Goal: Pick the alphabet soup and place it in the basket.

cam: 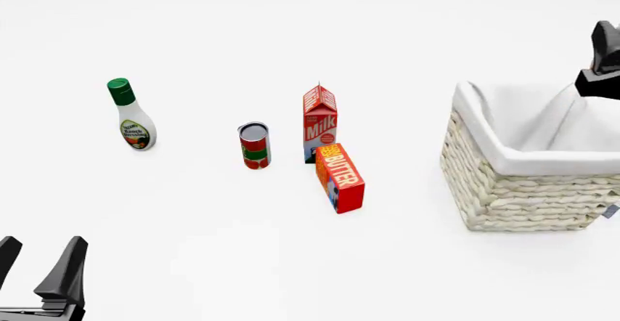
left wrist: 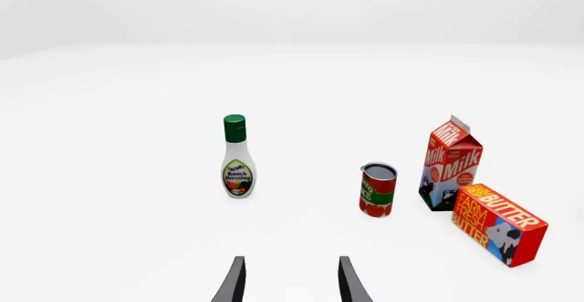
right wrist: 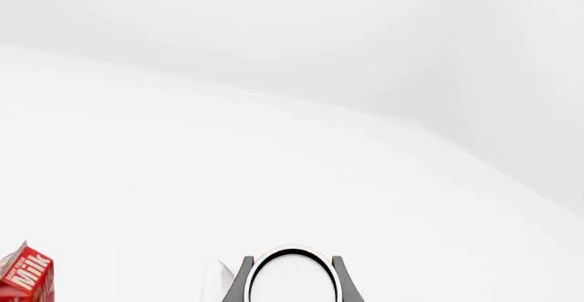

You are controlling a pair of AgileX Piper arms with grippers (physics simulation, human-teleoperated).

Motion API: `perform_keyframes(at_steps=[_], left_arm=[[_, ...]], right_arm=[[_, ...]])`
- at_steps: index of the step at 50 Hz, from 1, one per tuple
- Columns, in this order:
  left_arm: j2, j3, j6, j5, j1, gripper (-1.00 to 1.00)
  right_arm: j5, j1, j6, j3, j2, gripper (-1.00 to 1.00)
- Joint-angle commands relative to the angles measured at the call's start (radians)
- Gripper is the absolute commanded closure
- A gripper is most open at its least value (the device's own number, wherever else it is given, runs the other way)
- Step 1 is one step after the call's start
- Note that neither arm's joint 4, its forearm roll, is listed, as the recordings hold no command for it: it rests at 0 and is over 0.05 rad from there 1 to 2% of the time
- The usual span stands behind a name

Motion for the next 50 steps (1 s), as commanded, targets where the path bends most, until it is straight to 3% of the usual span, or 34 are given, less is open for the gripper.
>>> perform_keyframes(at_steps=[1, 21, 35, 50], left_arm=[[0.000, 0.000, 0.000, 0.000, 0.000, -1.00], [0.000, 0.000, 0.000, 0.000, 0.000, -1.00], [0.000, 0.000, 0.000, 0.000, 0.000, -1.00], [0.000, 0.000, 0.000, 0.000, 0.000, -1.00]], right_arm=[[0.019, -0.014, 0.005, -0.028, 0.057, 1.00], [0.048, -0.035, -0.051, -0.047, 0.138, 1.00], [0.118, -0.041, -0.106, -0.116, 0.172, 1.00], [0.189, -0.025, -0.118, -0.174, 0.231, 1.00]])
